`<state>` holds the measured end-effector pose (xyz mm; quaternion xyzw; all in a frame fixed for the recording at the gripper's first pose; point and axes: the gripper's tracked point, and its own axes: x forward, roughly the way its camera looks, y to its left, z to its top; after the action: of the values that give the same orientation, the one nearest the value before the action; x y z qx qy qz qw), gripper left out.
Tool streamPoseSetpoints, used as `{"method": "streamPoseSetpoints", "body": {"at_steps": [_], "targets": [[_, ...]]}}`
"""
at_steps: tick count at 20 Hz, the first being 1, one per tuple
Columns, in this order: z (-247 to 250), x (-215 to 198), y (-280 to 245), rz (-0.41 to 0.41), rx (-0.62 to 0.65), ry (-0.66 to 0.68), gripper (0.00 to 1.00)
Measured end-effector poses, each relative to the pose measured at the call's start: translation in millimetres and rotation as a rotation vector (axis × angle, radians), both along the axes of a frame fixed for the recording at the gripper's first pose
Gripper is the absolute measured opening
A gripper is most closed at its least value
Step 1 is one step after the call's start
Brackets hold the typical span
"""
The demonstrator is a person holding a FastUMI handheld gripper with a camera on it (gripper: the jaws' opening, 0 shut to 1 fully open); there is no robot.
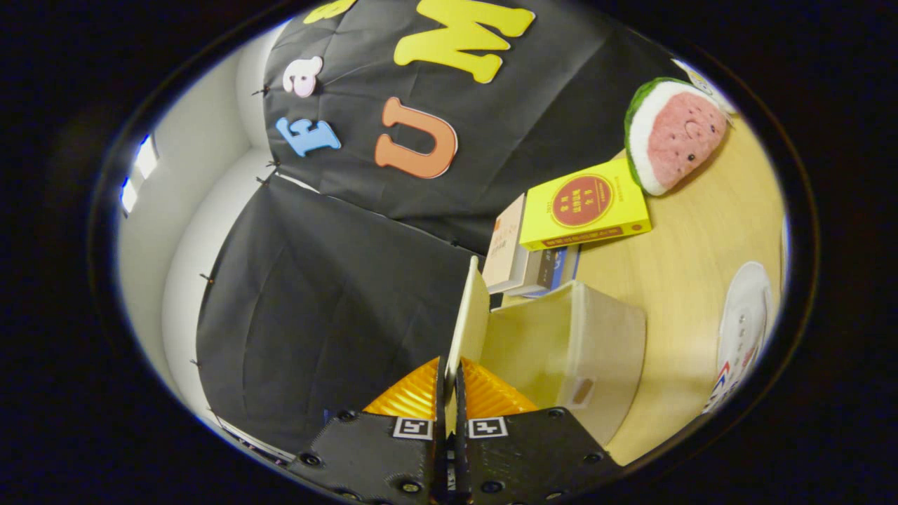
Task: Open the storage box then place both shoes into the box .Put the left shoe in first, then the right shoe, with the right side of both shoes facing outward in a uniform manner.
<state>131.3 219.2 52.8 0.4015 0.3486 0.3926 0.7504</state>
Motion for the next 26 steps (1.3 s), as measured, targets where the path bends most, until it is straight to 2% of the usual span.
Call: {"method": "streamPoseSetpoints", "body": {"at_steps": [5,9,10,11,13,17,21,26], "targets": [[42,-9,71,0.034,-0.055,-0.095,0.04],[61,-9,134,0.071,-0.066,-0.136,0.09],[61,-5,150,0.068,-0.079,-0.151,0.14],[65,-6,155,0.063,-0.086,-0.162,0.14],[68,-7,181,0.075,-0.086,-0.177,0.24],[73,-5,223,0.077,-0.087,-0.201,0.59],[73,-18,235,0.1,-0.113,-0.243,0.95],[56,-15,192,0.044,-0.222,-0.283,0.95]]}}
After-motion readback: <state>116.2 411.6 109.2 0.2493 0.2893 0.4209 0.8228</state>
